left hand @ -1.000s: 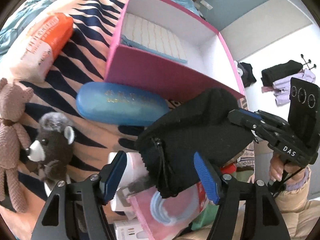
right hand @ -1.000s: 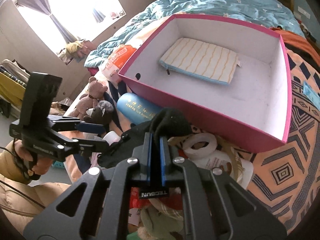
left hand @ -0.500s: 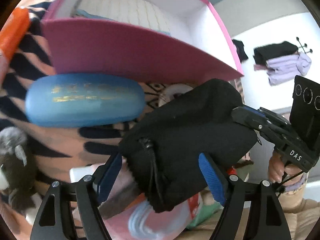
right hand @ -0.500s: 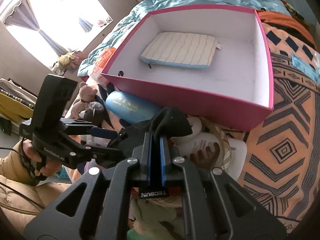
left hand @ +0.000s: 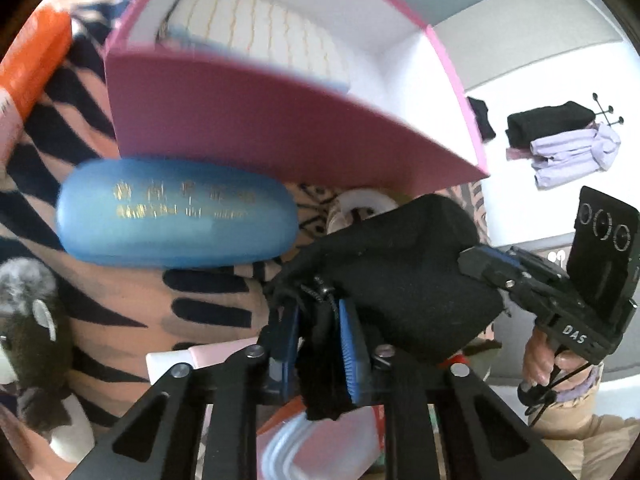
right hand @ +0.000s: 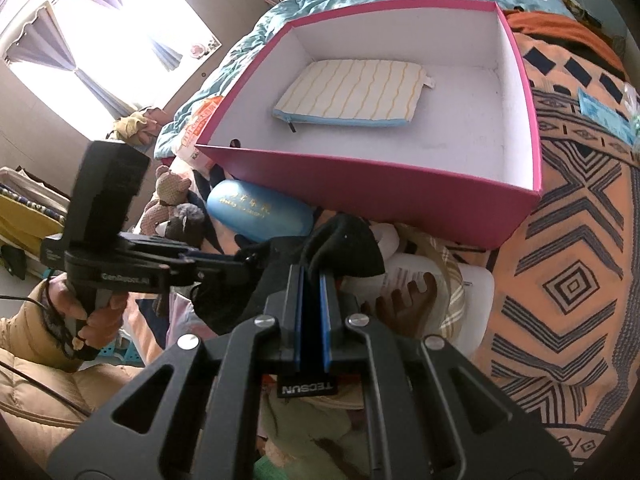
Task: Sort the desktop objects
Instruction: 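Carry the black cloth with the right gripper toward the pink box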
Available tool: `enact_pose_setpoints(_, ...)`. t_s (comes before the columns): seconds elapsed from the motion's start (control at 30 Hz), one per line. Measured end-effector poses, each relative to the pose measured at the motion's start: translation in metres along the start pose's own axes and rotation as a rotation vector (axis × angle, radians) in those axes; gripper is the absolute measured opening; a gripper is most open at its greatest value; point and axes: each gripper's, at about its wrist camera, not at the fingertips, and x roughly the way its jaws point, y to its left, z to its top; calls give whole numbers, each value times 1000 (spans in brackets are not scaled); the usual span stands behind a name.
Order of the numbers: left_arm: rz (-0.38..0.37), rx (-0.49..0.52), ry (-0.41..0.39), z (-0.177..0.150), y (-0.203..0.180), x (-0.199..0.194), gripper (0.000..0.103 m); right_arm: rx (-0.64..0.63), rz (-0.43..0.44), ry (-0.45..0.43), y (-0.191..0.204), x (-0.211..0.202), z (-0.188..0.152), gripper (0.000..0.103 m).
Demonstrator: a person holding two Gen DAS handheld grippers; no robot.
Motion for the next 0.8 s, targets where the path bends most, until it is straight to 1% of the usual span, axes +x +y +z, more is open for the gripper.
enact_pose_setpoints(0.07,3,21,-42,1,-9,-9,17,-21,-2,-10,5,-3,1,8)
enact_pose_setpoints(0.1,3,30,-64,1,-14,-14,14,-30,-4,-17,7,-5,2,8)
enact_pose_setpoints(0.23,23,73,-125,6,-24,-33,13,-62,-19,-52,17,-13,6,8)
enact_pose_setpoints(0.5,25,116,-222,21,-42,-60,13,-112,-26,-132,32,-36,17,8)
enact_pose_setpoints(0.57,22,128,-243,22,-39,-73,13,-113,-20,-152,35,-41,20,8)
enact_pose_setpoints(0.7,34,147,-280,27,-43,-88,13,-126,-14,-186,40,-49,28,8)
enact_pose_setpoints(0.8,59,164,-305,32,-48,-93,13,-143,-16,-202,44,-53,35,8)
